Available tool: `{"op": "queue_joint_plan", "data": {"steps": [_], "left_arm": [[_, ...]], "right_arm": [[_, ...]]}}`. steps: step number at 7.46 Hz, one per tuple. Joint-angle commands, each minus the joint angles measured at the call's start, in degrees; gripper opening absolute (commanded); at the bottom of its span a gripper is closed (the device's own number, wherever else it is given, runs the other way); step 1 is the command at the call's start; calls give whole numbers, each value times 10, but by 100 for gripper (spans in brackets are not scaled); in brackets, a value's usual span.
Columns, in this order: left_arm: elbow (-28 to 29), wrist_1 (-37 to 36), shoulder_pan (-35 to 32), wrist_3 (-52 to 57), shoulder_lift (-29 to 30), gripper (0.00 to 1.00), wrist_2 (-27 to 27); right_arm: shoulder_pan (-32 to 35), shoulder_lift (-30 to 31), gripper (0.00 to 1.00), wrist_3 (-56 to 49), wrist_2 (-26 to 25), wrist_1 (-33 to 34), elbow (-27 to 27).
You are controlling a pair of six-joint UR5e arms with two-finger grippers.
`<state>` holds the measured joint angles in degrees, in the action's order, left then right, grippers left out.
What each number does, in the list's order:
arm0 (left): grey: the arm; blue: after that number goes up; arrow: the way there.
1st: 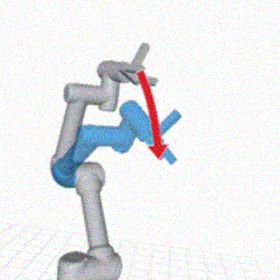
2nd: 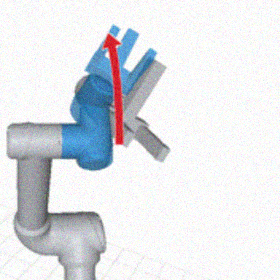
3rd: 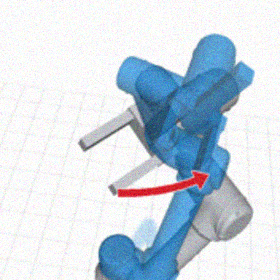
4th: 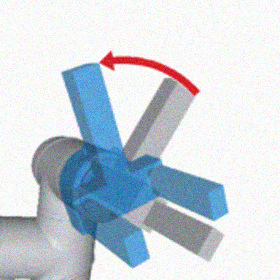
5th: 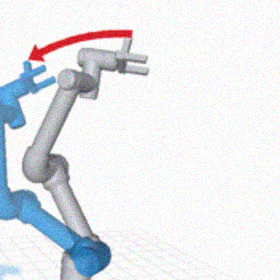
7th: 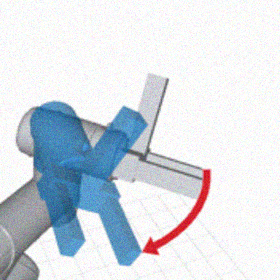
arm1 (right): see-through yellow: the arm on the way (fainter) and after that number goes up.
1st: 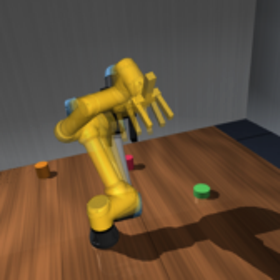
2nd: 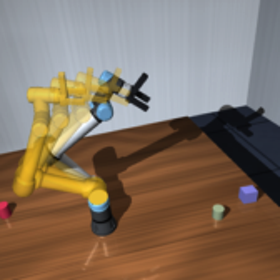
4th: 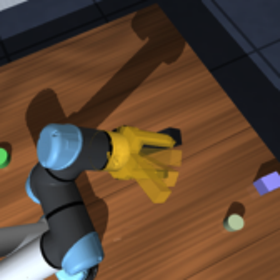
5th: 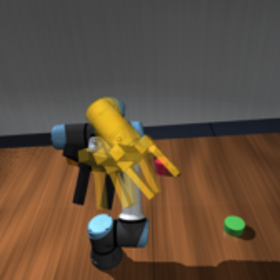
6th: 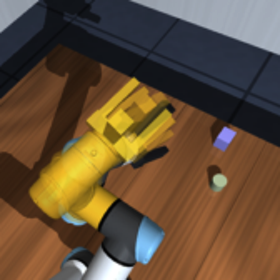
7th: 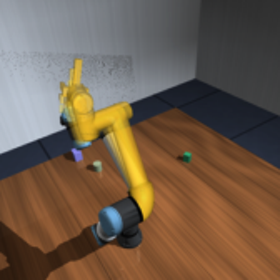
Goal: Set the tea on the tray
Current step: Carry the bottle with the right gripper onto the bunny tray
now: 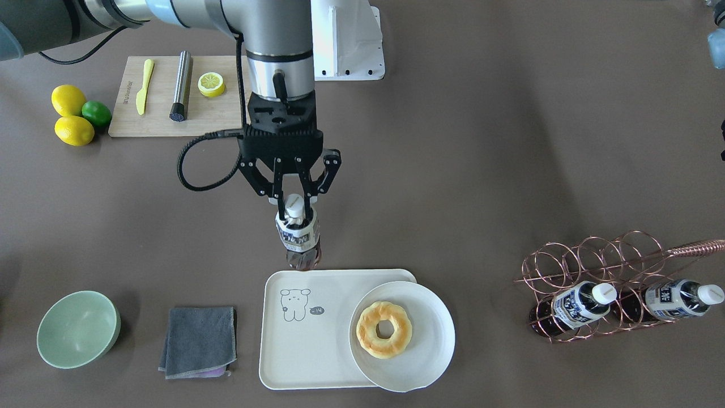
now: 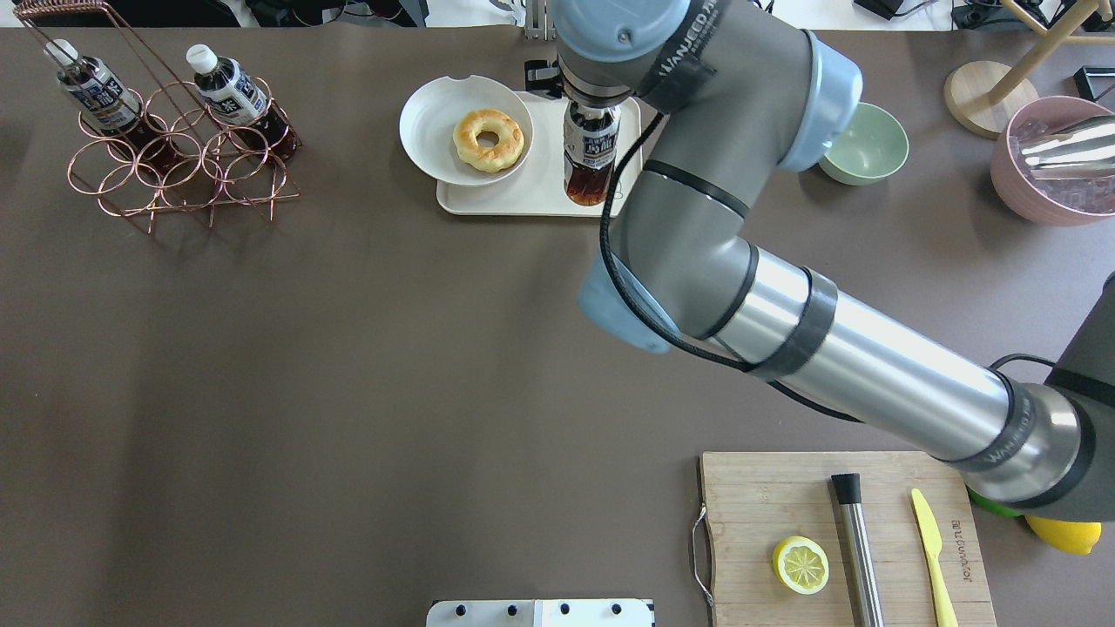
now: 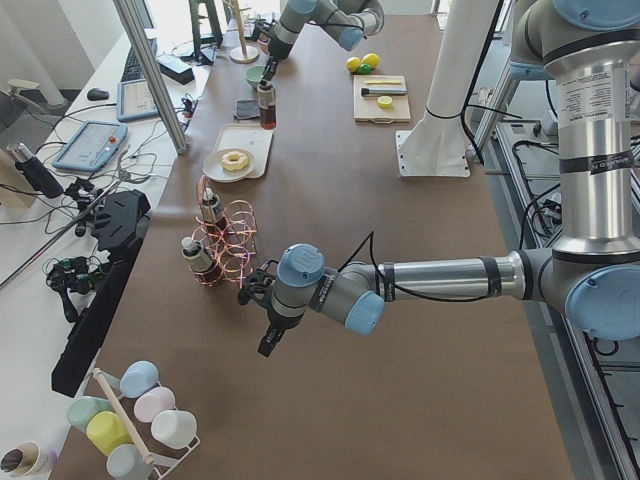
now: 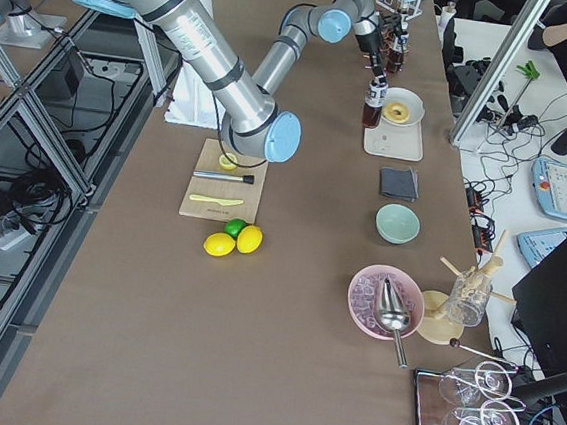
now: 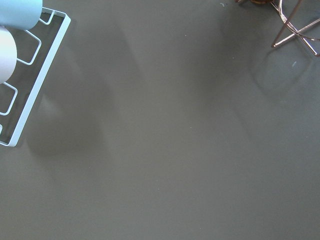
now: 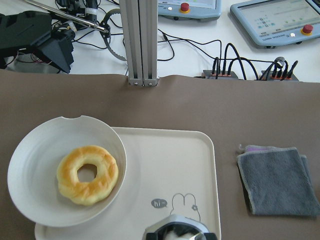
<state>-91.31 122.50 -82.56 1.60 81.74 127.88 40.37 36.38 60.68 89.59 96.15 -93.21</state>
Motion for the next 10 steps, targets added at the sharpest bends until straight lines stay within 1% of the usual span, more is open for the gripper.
{"op": "queue_joint_plan", "data": {"steps": [1, 2, 3, 8, 9, 10], "left_arm": [[-2, 7, -1, 0, -6, 99, 0], [-1, 15, -1, 0, -6, 99, 0], [-2, 15, -1, -1, -6, 99, 0], [-2, 14, -1, -2, 0, 99, 0], [-1, 15, -1, -1, 0, 99, 0], [-2, 14, -1, -1, 0, 99, 0]], "right_arm": [[37, -63, 0, -5, 18, -177, 237], [45, -87, 0, -5, 34, -180, 282], [52, -87, 0, -6, 50, -180, 284], [51, -79, 0, -7, 51, -180, 279], [49, -77, 5, -5, 51, -182, 277], [44, -70, 99, -2, 46, -197, 276]]}}
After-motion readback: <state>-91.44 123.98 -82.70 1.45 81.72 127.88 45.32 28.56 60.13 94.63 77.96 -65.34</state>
